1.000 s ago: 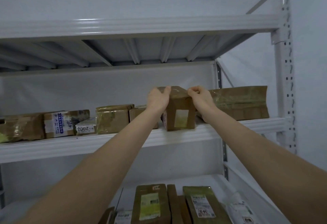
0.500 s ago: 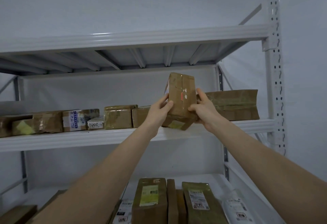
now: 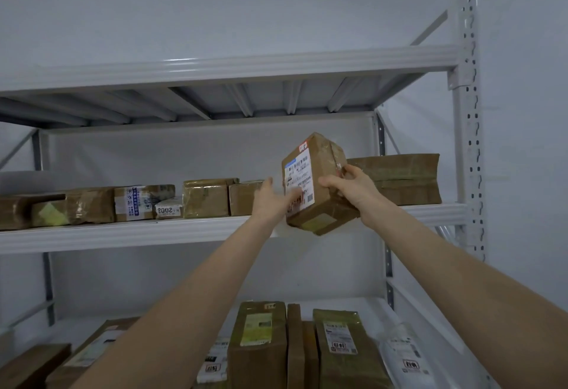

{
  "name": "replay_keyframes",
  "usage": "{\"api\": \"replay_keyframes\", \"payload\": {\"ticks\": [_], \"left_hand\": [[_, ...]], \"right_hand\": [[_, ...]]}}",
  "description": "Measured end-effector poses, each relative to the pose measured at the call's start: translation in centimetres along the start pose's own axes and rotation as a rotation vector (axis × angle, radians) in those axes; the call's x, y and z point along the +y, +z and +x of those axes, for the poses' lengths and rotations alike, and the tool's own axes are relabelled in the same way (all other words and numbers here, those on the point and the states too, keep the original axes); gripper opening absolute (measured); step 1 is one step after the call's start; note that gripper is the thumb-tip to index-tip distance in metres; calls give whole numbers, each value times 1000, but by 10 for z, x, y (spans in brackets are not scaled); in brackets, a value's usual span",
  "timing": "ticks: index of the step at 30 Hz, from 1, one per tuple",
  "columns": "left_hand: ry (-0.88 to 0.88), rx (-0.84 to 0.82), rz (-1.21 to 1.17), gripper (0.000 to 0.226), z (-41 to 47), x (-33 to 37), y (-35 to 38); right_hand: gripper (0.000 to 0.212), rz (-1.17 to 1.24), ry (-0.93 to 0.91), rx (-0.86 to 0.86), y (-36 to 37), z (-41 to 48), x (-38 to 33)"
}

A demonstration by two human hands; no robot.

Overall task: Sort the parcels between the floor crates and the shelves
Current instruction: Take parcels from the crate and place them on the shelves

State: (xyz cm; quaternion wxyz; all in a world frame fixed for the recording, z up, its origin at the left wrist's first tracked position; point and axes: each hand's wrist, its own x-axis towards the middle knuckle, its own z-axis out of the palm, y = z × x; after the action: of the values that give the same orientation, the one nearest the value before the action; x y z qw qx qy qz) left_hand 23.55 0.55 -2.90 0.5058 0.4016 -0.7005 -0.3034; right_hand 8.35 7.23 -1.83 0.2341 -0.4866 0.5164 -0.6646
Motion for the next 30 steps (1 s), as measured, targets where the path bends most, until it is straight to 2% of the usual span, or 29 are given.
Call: {"api": "replay_keyframes", "payload": {"ticks": [2, 6, 10, 13, 16, 19, 24, 30], "left_hand": [[-96, 0, -75, 68, 2, -6, -4], [-223, -179, -257, 50, 0, -5, -9], [-207, -223, -413, 36, 0, -4, -4], [-167, -209, -397, 32, -1, -7, -3], [-144, -154, -409, 27, -2, -15, -2], [-88, -139, -375, 33, -2, -21, -1], [16, -220, -273, 51, -13, -30, -6], [-65, -243, -281, 63, -43, -54, -9]], "right_hand": [[79, 153, 55, 13, -6, -1, 4], [56, 265, 114, -44, -12, -3, 11], [48, 180, 76, -70, -12, -2, 20], [46, 73, 48, -32, -12, -3, 25], [52, 23, 17, -9, -7, -6, 31], [59, -7, -23, -17, -2, -12, 38], [60, -8, -24, -34, -3, -23, 46], [66, -58, -16, -71, -2, -43, 59]]}}
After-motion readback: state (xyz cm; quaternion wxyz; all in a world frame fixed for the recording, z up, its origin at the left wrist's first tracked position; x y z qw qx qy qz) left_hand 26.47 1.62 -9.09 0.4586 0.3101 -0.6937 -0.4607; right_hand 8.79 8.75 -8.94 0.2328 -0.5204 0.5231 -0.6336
